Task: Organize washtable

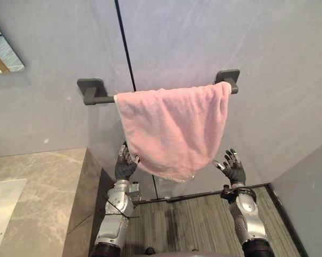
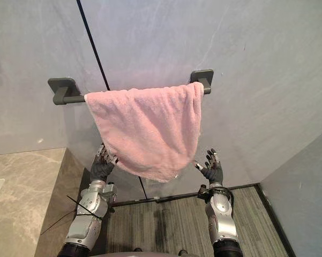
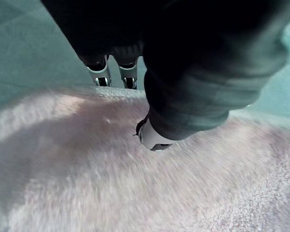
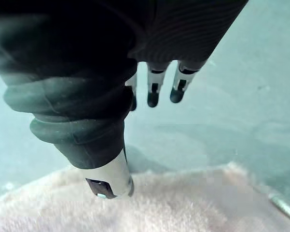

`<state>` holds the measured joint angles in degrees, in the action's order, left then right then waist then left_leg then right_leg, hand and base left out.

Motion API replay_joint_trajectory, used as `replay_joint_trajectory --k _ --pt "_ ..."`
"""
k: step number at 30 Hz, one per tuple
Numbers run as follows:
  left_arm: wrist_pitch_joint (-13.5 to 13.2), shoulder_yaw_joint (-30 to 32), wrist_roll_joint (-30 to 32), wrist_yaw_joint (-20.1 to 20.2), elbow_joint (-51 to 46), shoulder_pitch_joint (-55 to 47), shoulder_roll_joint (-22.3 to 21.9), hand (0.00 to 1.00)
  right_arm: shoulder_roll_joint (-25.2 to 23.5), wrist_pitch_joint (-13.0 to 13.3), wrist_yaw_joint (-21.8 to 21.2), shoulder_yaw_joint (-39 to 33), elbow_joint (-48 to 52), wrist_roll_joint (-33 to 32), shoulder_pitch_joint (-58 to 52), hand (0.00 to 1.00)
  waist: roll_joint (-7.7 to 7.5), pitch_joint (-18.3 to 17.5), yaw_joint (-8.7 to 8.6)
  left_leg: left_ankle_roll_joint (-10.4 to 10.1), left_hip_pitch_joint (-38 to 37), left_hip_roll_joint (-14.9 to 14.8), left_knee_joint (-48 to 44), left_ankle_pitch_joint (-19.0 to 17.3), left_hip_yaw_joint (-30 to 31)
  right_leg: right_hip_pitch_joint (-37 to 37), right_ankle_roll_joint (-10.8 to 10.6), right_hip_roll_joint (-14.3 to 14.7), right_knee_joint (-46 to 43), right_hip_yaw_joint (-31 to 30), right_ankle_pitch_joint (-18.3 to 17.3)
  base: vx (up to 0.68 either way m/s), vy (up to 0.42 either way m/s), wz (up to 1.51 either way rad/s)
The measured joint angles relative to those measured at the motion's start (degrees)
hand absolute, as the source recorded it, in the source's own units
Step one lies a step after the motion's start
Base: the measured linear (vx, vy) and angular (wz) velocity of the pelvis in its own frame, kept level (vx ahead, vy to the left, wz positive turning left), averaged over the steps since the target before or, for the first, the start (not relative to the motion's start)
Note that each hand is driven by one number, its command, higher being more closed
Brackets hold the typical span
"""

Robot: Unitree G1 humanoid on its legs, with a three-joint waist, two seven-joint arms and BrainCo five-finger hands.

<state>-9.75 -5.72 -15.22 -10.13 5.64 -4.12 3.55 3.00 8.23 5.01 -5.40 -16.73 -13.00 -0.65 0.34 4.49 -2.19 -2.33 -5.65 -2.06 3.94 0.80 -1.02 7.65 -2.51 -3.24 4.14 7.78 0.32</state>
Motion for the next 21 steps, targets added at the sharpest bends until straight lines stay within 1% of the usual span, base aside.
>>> replay_joint_trajectory --k 5,11,15,16,17,20,21 --pt "-0.22 0.40 -1.08 0.08 -3.00 0.04 -0.08 0.00 0.87 0.00 -0.22 -0.73 0.14 -0.81 -1.09 0.00 0.00 0.00 0.02 0.00 0.01 -0.05 -0.06 -0.01 0.01 0.01 0.01 0.02 -0.01 -0.02 0.00 0.00 0.000 0.00" --pt "-0.22 1.22 -2.16 0.07 -3.00 -0.06 -0.66 0.00 0.84 0.00 -0.23 -0.71 0.13 -0.97 -1.19 0.00 -0.03 0.00 0.00 0.00 0.01 -0.04 -0.08 -0.01 0.01 0.01 0.01 0.01 -0.04 -0.03 0.00 0.00 0.000 0.00" --pt "-0.26 1.98 -4.25 -0.05 -3.03 -2.27 -1.82 0.00 -0.02 0.00 0.33 -1.84 0.23 -0.96 -2.75 0.00 -0.04 0.00 0.02 0.00 0.00 -0.03 -0.06 -0.01 0.04 0.05 0.02 0.02 -0.04 0.01 -0.02 0.00 0.000 0.00" --pt "-0.24 2.78 -4.41 0.03 -3.23 -2.97 -2.24 0.00 -0.81 -0.04 0.36 -2.93 0.90 -0.96 -3.34 0.00 -0.04 0.00 0.03 0.01 -0.02 0.01 -0.04 -0.01 0.09 0.09 0.01 0.03 -0.04 0.08 -0.02 0.00 0.000 0.00" --pt "-0.23 5.61 -4.39 -0.05 -4.90 -5.21 -3.60 0.00 -2.61 -0.04 1.28 -5.17 5.06 -0.99 -5.70 0.00 -0.03 0.00 -0.05 0.01 -0.19 0.01 -0.02 -0.01 0.08 0.24 -0.01 0.03 -0.05 0.09 -0.04 0.00 0.000 0.00" --pt "-0.23 11.15 -4.40 -0.18 -8.44 -9.12 -4.40 0.00 -4.54 0.07 3.55 -9.64 12.55 -0.90 -8.86 0.00 -0.11 0.04 -0.01 0.04 -0.91 -0.01 0.12 -0.05 0.07 0.83 -0.08 -0.01 -0.10 0.15 -0.14 0.00 0.000 0.00" --pt "-0.23 12.16 -4.40 -0.20 -9.16 -9.80 -4.39 0.00 -4.73 0.07 3.91 -10.35 13.92 -0.83 -9.00 0.00 -0.12 0.04 0.01 0.06 -1.18 0.00 0.18 -0.07 0.04 1.04 -0.09 -0.06 -0.14 0.17 -0.25 0.00 0.000 0.00"
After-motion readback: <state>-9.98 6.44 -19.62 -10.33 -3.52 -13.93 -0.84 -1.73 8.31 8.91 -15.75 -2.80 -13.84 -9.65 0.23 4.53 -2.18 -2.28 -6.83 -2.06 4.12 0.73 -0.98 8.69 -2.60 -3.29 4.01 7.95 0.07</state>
